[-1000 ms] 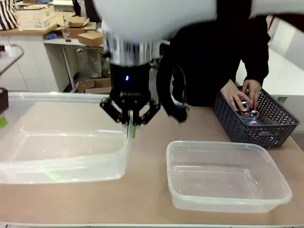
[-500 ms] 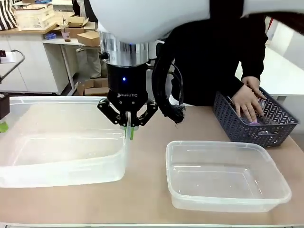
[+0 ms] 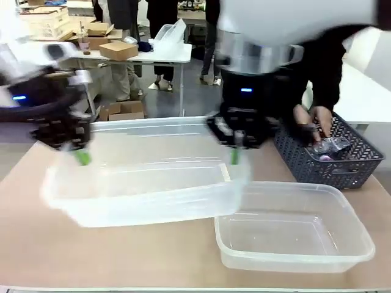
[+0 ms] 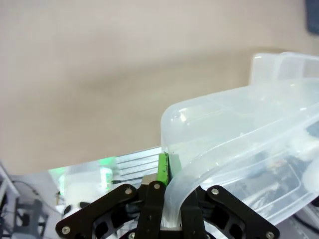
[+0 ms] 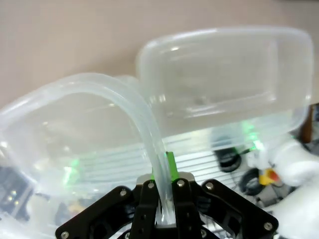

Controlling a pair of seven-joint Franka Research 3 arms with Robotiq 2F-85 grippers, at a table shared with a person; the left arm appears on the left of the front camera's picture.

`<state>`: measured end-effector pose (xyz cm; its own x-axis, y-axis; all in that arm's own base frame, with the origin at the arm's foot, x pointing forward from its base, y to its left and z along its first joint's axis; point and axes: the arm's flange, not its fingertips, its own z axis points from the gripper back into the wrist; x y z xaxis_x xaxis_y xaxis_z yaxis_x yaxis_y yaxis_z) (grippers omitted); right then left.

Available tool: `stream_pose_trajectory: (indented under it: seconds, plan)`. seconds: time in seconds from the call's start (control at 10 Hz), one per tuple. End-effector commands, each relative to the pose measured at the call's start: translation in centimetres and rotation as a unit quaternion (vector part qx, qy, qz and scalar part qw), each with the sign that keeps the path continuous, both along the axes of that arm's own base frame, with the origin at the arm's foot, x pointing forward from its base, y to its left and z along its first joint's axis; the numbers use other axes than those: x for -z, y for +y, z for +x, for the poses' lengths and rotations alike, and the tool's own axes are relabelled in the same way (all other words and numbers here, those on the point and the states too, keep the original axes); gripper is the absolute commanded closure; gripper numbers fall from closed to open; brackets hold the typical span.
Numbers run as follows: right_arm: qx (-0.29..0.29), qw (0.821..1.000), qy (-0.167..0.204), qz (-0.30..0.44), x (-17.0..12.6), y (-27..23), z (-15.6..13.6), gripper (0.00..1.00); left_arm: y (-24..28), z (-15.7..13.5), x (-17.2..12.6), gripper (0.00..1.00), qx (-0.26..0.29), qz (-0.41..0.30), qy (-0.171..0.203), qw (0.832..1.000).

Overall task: Sort the waste into each basket.
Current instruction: Pick up the Organizing box on the left side of the table and lift it.

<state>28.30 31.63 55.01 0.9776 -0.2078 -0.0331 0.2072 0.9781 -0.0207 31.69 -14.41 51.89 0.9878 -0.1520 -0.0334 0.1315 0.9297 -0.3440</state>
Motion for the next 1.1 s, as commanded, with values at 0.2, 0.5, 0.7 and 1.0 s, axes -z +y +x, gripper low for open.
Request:
stream_pose_trajectory:
  seconds: [0.2,0.5,0.7,1.0]
  plan:
    - [0.027,0.998,-0.035,0.046,3.8,-9.3,-1.0,0.96,-11.1,6.6,-2.0,0.96,-0.005,-0.018,0.069,0.997]
    - [0.051,0.988,-0.08,0.119,5.2,-12.6,-1.4,0.96,-11.1,8.9,-0.8,0.96,-0.033,-0.009,0.077,0.996]
    - [0.065,0.983,-0.068,0.157,5.6,-13.4,-0.1,0.96,-10.0,8.2,0.7,0.96,-0.042,-0.002,0.072,0.997]
    - [0.113,0.979,0.012,0.17,5.8,-13.0,2.9,0.96,-8.5,5.9,0.9,0.96,-0.064,-0.01,0.022,0.998]
